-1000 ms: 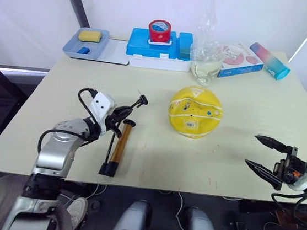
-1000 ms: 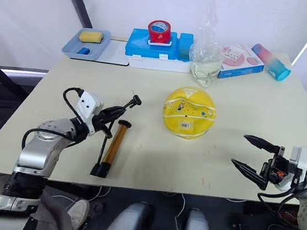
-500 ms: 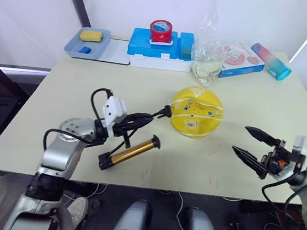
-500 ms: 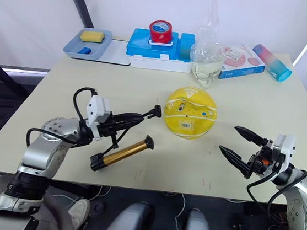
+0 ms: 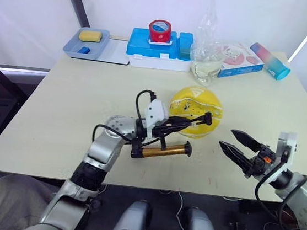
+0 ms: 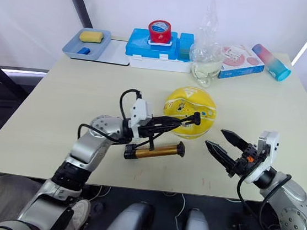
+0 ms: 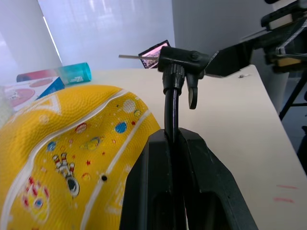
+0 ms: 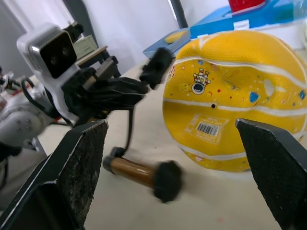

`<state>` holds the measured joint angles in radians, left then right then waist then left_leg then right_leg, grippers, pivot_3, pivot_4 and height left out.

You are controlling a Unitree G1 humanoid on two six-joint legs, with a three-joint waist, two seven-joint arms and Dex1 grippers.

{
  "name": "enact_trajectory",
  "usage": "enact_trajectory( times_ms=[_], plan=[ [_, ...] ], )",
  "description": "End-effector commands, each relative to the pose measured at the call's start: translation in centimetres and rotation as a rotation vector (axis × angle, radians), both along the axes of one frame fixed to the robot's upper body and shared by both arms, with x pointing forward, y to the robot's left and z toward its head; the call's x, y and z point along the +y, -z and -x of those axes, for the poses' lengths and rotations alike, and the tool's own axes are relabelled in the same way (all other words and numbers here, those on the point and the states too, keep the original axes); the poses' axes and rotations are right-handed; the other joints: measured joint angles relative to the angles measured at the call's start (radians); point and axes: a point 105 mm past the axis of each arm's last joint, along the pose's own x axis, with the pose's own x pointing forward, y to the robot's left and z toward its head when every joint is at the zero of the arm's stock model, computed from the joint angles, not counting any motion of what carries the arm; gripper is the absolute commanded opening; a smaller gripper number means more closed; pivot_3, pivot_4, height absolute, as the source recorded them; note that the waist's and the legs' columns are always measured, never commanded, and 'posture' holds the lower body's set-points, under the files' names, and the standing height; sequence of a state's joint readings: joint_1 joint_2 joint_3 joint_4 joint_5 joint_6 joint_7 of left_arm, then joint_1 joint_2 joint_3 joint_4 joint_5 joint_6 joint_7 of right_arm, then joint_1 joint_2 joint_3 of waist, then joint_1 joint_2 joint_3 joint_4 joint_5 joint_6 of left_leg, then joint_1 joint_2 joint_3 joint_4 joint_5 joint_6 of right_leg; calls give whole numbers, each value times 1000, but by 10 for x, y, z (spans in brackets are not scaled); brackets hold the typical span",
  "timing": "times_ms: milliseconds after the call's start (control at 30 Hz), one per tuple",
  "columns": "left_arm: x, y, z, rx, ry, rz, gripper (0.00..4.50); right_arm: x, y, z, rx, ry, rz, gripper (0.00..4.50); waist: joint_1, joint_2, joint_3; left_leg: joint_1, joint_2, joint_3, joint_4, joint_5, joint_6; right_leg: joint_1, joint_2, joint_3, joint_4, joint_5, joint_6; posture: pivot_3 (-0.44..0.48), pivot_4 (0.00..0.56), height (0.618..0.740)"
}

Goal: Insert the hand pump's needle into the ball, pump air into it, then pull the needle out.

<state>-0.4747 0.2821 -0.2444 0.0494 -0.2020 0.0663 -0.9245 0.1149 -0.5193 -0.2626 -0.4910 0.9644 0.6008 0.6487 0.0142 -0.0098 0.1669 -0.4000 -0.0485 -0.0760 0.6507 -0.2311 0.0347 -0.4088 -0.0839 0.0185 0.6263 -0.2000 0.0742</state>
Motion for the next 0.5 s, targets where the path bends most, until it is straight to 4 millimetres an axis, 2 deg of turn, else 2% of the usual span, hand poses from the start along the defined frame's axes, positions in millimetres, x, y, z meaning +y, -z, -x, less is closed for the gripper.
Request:
enact_trajectory(
  times_ms=[33, 300, 500],
  plan=[
    [-14, -8, -3, -94, -5, 11, 180, 4, -12, 4, 24, 10, -54, 4500, -1, 0, 0, 0, 0, 0, 0, 0, 0, 0, 0, 0, 0, 0, 0, 0, 150, 739],
    [-35, -4, -1, -109, 29, 45, 180, 10, -17, -3, 103, 93, -227, 4500, -1, 0, 0, 0, 0, 0, 0, 0, 0, 0, 0, 0, 0, -1, 1, 0, 150, 739],
    [-45, -5, 3, -131, 48, 72, 180, 7, -21, -10, 139, 179, -343, 4500, -1, 0, 0, 0, 0, 0, 0, 0, 0, 0, 0, 0, 0, -1, 1, 0, 150, 739]
  ],
)
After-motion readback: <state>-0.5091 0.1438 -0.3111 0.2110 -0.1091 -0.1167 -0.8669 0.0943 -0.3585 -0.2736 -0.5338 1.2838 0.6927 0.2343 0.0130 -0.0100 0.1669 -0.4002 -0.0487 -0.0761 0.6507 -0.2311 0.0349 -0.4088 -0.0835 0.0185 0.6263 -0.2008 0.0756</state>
